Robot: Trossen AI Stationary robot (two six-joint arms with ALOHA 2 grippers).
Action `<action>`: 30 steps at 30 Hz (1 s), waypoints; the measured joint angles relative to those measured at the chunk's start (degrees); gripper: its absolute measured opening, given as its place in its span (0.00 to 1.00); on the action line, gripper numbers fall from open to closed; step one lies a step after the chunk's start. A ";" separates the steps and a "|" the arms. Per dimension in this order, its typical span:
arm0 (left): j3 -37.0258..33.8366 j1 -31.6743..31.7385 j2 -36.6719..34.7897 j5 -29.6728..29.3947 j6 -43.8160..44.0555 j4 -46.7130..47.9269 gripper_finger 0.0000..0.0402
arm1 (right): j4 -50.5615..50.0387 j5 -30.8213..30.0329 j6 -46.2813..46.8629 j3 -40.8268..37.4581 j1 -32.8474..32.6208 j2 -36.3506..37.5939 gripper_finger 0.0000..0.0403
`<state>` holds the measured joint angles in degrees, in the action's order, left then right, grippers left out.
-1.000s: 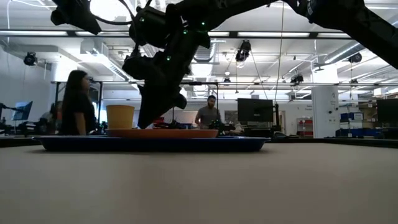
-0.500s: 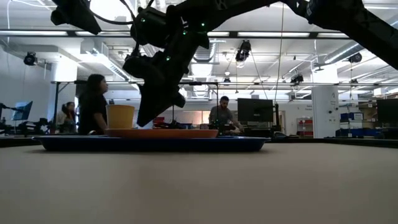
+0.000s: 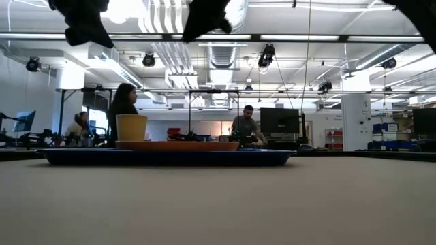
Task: Pick and place plate/cup/fork/spoon on tray
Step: Adjust the orange plate on the blue tray
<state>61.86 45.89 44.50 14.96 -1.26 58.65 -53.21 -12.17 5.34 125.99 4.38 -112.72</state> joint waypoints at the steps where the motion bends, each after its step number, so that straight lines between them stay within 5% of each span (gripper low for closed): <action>1: -1.41 -1.91 -0.32 0.03 1.30 -0.61 0.00 | -0.04 -1.30 0.00 0.00 0.02 1.35 0.02; 7: -12.60 -16.33 -3.60 -2.88 8.56 -12.20 0.00 | -0.24 -4.85 -0.02 -0.07 0.02 6.62 0.02; 14: -24.39 -30.80 -2.34 -16.67 20.56 -22.35 0.00 | -0.63 -4.84 -0.02 -0.13 0.02 6.38 0.02; 20: -30.38 -35.31 4.10 -17.59 24.97 -32.84 0.00 | -1.56 -4.39 -0.02 -0.24 0.07 4.49 0.02; 30: -29.74 -36.22 17.64 -19.68 24.44 -41.53 0.00 | -2.73 -4.38 0.02 -0.50 0.00 3.93 0.02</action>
<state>32.12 9.67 62.14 -4.72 23.18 17.12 -55.94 -16.56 5.37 125.49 4.38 -108.79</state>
